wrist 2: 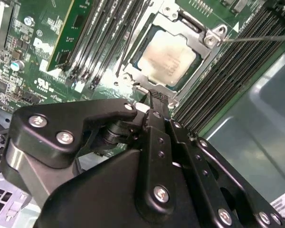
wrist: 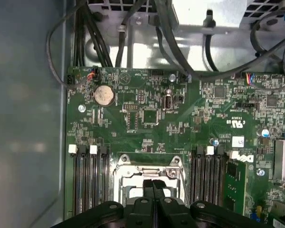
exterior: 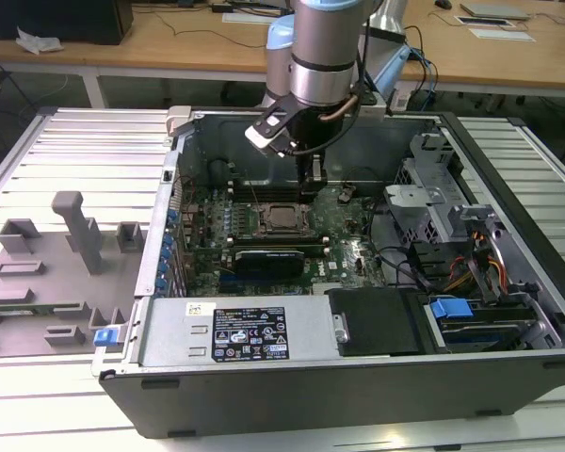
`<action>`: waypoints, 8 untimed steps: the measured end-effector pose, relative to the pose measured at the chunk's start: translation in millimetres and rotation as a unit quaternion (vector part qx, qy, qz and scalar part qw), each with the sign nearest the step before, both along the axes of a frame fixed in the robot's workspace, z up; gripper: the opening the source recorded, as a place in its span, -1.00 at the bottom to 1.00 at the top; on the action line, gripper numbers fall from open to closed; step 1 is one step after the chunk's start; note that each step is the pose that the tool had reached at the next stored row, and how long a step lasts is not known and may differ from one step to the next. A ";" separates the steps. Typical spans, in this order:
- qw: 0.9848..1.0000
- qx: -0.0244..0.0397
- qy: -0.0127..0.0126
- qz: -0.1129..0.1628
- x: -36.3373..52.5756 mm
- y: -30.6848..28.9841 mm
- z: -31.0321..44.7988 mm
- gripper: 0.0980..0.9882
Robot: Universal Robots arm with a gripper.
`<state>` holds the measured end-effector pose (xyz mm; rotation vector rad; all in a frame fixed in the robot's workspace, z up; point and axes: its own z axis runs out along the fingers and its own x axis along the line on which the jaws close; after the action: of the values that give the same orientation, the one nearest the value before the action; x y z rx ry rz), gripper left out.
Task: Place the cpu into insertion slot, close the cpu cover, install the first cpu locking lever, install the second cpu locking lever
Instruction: 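Close the cpu cover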
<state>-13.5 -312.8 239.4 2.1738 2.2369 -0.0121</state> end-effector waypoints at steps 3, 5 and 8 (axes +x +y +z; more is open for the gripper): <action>1.000 0.000 -0.003 0.000 -8.2 -3.2 -2.8 -0.98; 1.000 0.000 -0.003 0.000 -10.8 -4.2 -3.8 -0.98; 1.000 0.000 -0.004 0.000 -17.2 -4.9 -5.6 -0.98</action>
<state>-30.7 -317.7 233.8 2.1703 2.2316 -0.0035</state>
